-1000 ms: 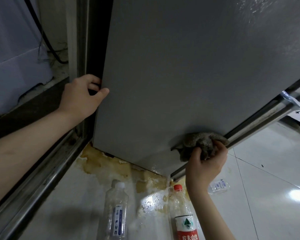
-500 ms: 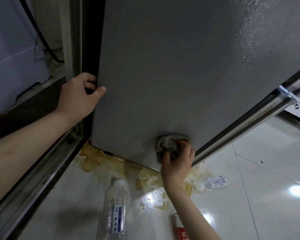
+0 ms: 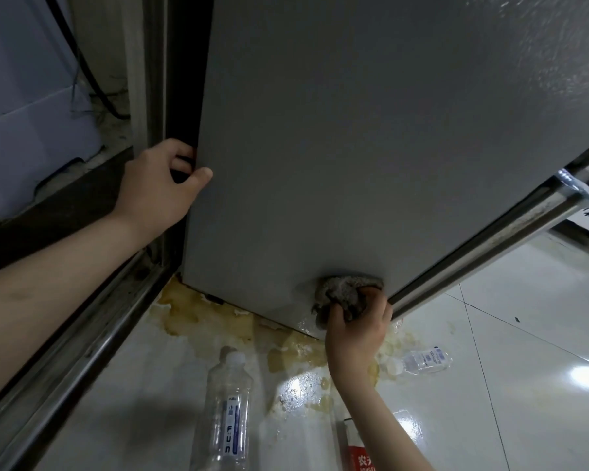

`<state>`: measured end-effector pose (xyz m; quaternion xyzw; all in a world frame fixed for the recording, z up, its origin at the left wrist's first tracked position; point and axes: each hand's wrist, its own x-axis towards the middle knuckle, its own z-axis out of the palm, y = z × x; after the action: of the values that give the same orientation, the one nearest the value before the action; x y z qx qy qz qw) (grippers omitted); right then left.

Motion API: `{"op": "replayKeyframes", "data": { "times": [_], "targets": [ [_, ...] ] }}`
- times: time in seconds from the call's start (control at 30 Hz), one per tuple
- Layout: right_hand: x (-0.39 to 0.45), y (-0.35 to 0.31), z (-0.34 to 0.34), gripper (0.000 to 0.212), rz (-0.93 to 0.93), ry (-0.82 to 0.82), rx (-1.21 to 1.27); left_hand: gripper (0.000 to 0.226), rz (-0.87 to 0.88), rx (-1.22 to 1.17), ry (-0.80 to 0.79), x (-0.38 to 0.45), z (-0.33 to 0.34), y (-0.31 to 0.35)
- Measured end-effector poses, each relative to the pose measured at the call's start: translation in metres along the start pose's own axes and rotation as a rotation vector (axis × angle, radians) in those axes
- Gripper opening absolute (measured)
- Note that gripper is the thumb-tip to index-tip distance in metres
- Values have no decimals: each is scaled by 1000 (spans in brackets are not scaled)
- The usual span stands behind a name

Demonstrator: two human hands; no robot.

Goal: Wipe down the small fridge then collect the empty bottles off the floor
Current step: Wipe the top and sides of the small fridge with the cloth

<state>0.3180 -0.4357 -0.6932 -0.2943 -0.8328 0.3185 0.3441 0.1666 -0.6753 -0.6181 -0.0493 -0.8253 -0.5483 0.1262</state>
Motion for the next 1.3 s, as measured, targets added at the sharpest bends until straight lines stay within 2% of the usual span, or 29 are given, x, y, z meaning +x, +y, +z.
{"op": "replayKeyframes", "data": {
  "times": [0.23, 0.43, 0.73, 1.03, 1.3],
  "targets": [
    [2, -15, 1, 36, 25, -7, 109, 27, 5, -9, -9, 1, 1, -2],
    [-1, -15, 6, 36, 101, 5, 69, 27, -2, -13, -19, 3, 0, -4],
    [-4, -13, 10, 32, 260, -44, 122, 31, -6, -20, -15, 0, 1, -3],
    [-11, -5, 19, 32, 502, -114, 204, 31, -26, -38, -31, 0, 1, -4],
    [-17, 6, 26, 34, 502, -134, 170, 28, -20, -37, -40, 0, 1, -6]
  ]
}}
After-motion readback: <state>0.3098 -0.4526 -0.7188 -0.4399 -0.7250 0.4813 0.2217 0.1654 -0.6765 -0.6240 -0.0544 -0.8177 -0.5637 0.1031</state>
